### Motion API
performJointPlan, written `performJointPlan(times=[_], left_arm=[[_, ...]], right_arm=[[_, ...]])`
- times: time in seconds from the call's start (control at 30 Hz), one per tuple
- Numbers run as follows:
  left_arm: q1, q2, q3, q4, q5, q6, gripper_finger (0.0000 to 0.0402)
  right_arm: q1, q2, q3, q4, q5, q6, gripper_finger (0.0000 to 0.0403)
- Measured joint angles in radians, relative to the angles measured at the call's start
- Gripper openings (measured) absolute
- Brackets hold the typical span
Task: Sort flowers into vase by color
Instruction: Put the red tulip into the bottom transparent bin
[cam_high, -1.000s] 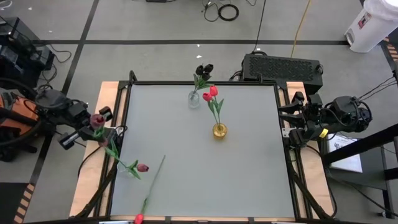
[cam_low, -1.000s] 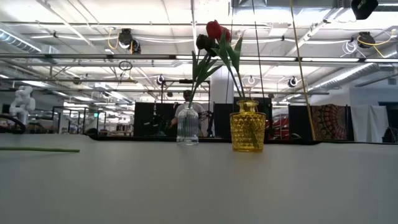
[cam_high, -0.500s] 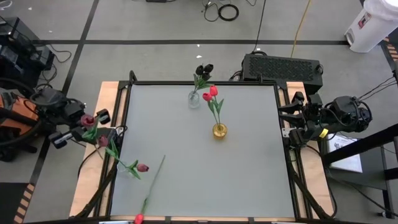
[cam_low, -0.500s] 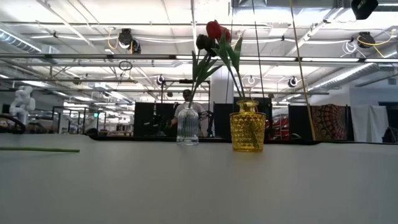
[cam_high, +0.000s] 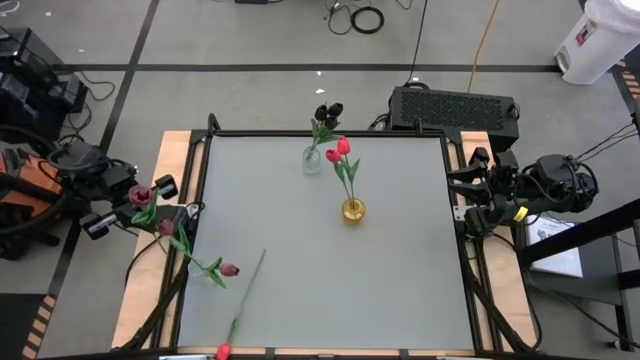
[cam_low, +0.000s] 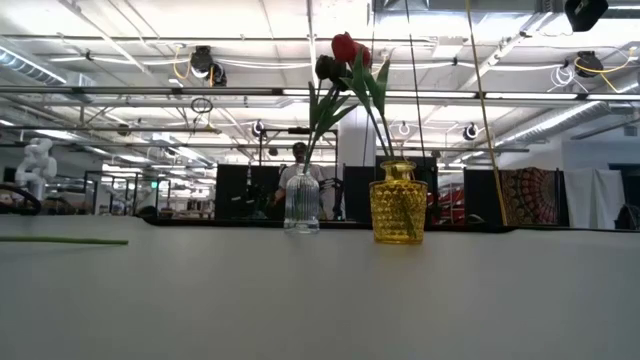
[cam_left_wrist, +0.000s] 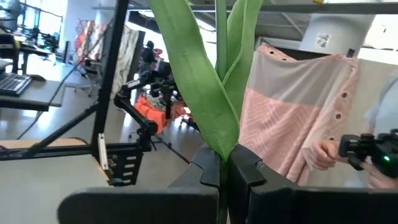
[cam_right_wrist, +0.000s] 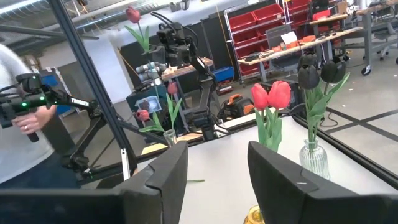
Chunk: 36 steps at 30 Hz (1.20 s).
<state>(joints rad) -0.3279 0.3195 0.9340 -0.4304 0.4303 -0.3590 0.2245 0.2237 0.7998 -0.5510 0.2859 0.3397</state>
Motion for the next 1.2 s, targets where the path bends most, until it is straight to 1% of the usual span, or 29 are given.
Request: performJointPlan(times=[0.23,0.37,0.7,0.83,1.2], left_arm=[[0.0,0.0,0.0,0.003,-0.017,-0.051,0.0003],[0.0,0.0,0.0,0.003,-0.057,-0.08,0.0002],[0.0,0.001,0.0,0.008,-0.1,-0.07,0.0002],[0.0,0.007,0.0,0.041,-0.103,-0.053,0.0002],[0.0,0.018,0.0,0.041,-0.096,-0.054,0.0002]], right_arm=[[0.0,0.0,0.0,0.0,0.0,0.0,0.016],[0.0,0.0,0.0,0.0,0.0,0.0,0.016],[0.0,0.0,0.0,0.0,0.0,0.0,0.016],[0.0,0.0,0.0,0.0,0.0,0.0,0.016],[0.0,0.0,0.0,0.0,0.0,0.0,0.016]])
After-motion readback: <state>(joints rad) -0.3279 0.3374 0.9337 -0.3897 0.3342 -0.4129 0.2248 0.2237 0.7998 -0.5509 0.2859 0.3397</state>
